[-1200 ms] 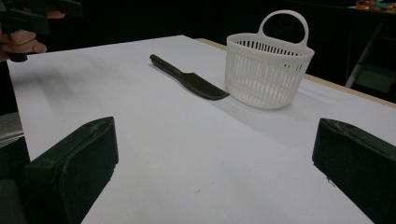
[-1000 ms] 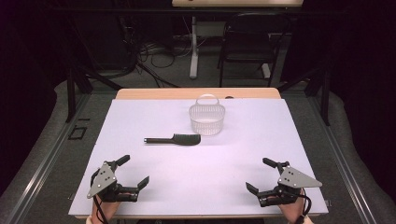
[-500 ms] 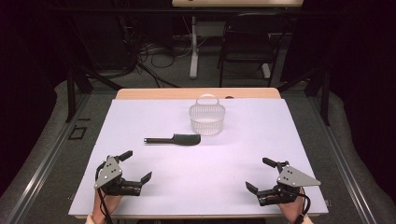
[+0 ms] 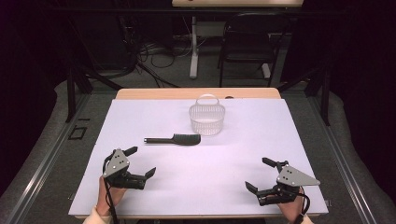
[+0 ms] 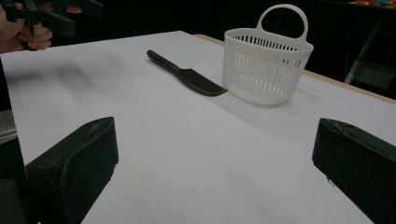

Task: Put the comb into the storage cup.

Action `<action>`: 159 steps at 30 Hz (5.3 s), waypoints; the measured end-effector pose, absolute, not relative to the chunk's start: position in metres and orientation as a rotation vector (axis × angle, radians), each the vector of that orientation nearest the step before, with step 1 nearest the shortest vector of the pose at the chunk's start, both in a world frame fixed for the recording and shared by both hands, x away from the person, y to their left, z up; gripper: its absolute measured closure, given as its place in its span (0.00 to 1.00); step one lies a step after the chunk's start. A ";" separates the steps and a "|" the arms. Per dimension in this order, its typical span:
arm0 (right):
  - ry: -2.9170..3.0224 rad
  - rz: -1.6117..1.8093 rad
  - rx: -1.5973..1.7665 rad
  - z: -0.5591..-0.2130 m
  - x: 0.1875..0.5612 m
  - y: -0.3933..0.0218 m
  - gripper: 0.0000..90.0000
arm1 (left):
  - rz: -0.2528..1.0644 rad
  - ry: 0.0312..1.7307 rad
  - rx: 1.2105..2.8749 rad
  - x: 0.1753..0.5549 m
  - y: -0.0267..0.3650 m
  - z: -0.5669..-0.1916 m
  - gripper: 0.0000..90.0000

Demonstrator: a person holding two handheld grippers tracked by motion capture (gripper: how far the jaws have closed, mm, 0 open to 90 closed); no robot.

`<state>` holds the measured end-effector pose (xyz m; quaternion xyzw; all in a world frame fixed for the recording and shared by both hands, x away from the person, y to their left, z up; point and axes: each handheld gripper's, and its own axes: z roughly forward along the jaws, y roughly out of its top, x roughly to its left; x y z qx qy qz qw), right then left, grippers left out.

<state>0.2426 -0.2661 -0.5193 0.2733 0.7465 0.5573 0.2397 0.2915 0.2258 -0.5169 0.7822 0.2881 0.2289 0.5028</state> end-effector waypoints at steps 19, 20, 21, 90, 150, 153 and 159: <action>2.048 1.527 0.735 -0.519 0.244 -0.265 0.00 | 0.521 0.716 1.928 0.316 0.219 -0.514 0.00; 2.047 1.528 0.737 -0.519 0.244 -0.265 0.00 | 0.517 0.718 1.929 0.318 0.220 -0.514 0.00; 2.045 1.527 0.734 -0.519 0.244 -0.265 0.00 | 0.519 0.721 1.926 0.319 0.220 -0.514 0.00; 2.064 1.518 0.751 -0.521 0.245 -0.265 0.00 | 0.587 0.641 2.156 0.384 0.209 -0.492 0.00; 2.082 1.524 0.754 -0.523 0.247 -0.265 0.00 | 0.526 0.386 2.542 0.435 0.178 -0.490 0.00; 2.083 1.524 0.753 -0.523 0.247 -0.265 0.00 | 0.518 0.365 2.561 0.437 0.178 -0.492 0.00; 2.085 1.526 0.751 -0.523 0.247 -0.265 0.00 | 0.503 0.313 2.623 0.442 0.174 -0.497 0.00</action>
